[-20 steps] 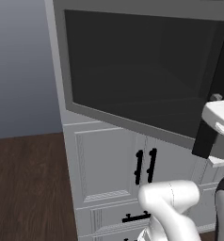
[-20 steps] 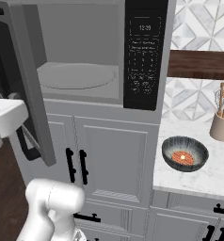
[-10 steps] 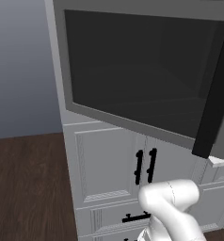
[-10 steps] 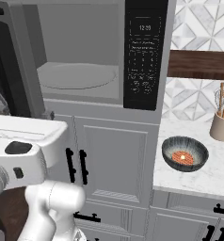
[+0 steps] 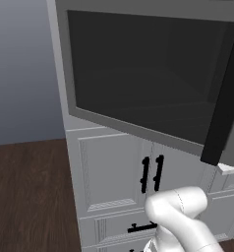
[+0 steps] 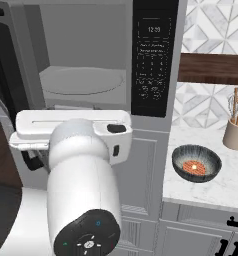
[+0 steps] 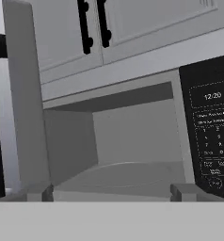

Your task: Open the microwave, place the bowl with waffle inside the microwave, then close the microwave door and turn it on.

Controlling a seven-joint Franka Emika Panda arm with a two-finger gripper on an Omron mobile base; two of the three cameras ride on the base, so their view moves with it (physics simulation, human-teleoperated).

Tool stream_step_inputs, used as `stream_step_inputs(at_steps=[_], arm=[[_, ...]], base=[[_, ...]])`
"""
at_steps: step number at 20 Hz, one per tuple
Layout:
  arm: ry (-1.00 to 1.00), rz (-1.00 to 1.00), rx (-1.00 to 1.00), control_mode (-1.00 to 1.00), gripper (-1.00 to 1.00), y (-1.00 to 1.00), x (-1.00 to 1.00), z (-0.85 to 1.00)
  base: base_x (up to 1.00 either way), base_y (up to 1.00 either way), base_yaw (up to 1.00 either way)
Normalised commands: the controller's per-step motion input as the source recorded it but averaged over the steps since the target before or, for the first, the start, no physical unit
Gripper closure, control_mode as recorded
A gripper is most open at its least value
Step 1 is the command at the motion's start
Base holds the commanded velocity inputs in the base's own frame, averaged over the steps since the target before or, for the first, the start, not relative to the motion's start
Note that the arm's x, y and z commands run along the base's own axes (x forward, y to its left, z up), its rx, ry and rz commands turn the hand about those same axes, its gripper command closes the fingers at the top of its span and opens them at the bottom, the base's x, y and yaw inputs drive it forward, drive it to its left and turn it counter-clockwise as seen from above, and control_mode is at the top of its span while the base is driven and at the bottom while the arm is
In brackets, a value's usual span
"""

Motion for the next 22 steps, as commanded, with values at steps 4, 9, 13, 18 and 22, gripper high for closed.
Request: stream_step_inputs(at_steps=[4,9,13,18,22], arm=[[-0.02,0.27,-0.03,-1.0,-1.0,0.1,0.51,-0.42],[-0.03,0.28,-0.04,-1.0,-1.0,0.45,0.23,-0.33],[0.0,0.23,-0.02,-1.0,-1.0,0.57,0.01,-0.11],[0.0,0.21,0.0,-1.0,-1.0,0.35,-0.01,0.0],[0.0,0.21,0.0,-1.0,-1.0,0.28,-0.2,0.0]], base=[[0.0,0.0,0.0],[0.0,0.0,0.0],[0.0,0.0,0.0],[0.0,0.0,0.0],[0.0,0.0,0.0]])
